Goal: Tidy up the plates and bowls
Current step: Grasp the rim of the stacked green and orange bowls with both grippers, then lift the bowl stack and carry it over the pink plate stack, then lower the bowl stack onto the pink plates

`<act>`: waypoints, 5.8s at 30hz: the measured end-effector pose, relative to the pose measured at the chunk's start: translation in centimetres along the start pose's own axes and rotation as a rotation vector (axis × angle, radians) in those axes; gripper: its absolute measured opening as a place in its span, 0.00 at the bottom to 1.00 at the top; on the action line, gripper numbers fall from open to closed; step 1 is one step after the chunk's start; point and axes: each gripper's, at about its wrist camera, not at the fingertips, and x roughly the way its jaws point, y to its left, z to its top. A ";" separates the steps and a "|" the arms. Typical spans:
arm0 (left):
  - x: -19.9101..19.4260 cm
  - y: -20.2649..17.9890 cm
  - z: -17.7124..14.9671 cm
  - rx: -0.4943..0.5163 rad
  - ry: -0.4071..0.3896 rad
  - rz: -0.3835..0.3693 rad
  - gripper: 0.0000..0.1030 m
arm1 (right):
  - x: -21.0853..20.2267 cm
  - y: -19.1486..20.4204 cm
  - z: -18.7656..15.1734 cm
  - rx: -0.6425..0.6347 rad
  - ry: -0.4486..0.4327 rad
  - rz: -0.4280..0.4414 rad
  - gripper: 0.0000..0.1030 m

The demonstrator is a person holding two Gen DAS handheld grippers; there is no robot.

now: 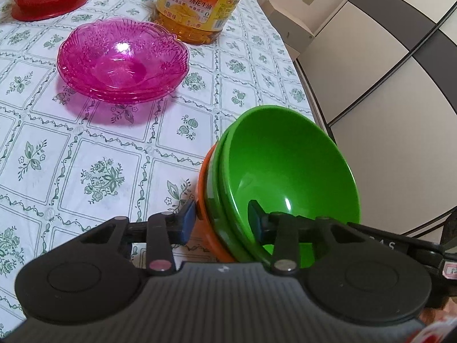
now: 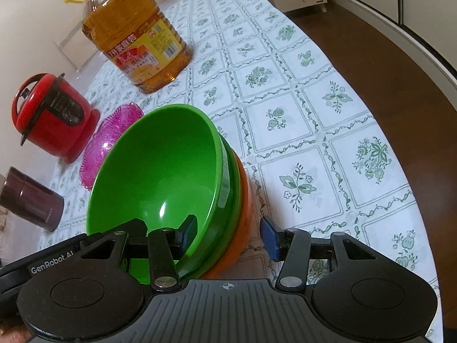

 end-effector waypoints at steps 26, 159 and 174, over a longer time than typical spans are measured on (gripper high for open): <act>-2.7 0.1 -2.3 0.028 -0.028 0.030 0.32 | -1.5 0.6 -2.4 0.010 0.003 -0.001 0.33; 0.6 13.6 16.3 -0.039 -0.172 0.137 0.38 | 15.3 16.9 11.4 -0.170 0.036 0.133 0.37; -4.2 12.7 15.1 -0.055 -0.268 0.107 0.52 | 11.3 16.9 10.4 -0.119 -0.042 0.181 0.48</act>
